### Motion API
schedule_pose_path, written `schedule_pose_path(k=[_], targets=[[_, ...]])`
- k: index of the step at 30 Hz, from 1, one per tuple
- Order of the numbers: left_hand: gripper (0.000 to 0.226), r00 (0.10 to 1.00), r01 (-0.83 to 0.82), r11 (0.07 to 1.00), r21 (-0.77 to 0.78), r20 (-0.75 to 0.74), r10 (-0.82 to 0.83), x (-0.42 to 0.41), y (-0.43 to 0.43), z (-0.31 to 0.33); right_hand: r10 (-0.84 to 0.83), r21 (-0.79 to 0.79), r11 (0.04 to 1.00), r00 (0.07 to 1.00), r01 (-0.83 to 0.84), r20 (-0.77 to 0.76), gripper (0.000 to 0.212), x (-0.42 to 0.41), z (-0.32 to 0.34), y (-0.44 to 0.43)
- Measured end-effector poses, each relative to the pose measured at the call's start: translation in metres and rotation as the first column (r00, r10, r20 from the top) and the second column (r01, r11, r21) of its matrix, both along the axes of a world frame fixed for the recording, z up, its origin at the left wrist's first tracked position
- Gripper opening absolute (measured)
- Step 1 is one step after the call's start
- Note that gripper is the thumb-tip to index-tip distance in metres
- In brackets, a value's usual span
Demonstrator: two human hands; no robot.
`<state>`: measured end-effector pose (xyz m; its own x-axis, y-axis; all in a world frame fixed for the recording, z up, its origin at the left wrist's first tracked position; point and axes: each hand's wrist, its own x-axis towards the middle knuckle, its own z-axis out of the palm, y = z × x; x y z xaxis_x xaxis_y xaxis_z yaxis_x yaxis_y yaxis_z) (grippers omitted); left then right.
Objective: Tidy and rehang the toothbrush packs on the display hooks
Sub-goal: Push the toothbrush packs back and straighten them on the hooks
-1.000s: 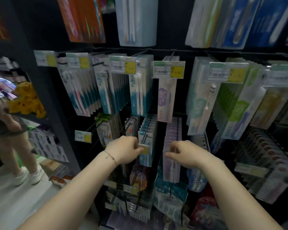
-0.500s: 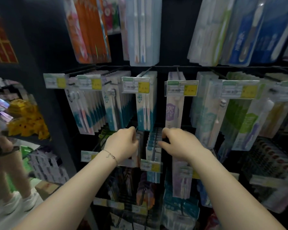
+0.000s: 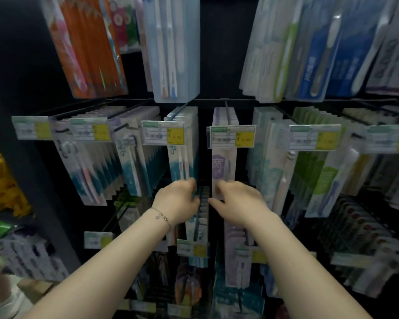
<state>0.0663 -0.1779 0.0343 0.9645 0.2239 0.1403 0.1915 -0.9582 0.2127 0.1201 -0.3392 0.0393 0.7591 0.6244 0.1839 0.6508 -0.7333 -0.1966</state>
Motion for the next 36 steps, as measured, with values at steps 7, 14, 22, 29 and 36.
schedule_pose_path(k=[7,14,22,29,36], targets=[[0.028,0.998,0.011,1.000,-0.022,-0.061,-0.012,0.020,0.001,0.014,-0.091,-0.083,0.993,0.989,0.082,-0.113,0.035,0.016,0.006,-0.009],[0.025,0.994,0.072,0.997,-0.029,-0.080,-0.074,0.037,-0.007,0.022,-0.098,-0.084,0.992,0.993,0.092,-0.071,0.037,0.018,0.025,-0.010],[0.030,0.982,0.160,0.985,-0.063,-0.090,-0.165,0.053,-0.022,0.029,-0.110,-0.077,0.992,0.982,0.099,-0.154,0.035,0.017,0.035,-0.013],[0.023,0.982,0.149,0.986,-0.078,-0.107,-0.156,0.047,-0.010,0.029,-0.091,-0.109,0.991,0.982,0.073,-0.166,0.034,0.020,0.036,-0.001],[0.022,0.995,-0.005,0.996,-0.085,-0.104,-0.004,0.021,0.028,0.025,0.068,-0.056,0.996,0.990,-0.075,-0.126,0.025,0.015,0.031,0.037]])
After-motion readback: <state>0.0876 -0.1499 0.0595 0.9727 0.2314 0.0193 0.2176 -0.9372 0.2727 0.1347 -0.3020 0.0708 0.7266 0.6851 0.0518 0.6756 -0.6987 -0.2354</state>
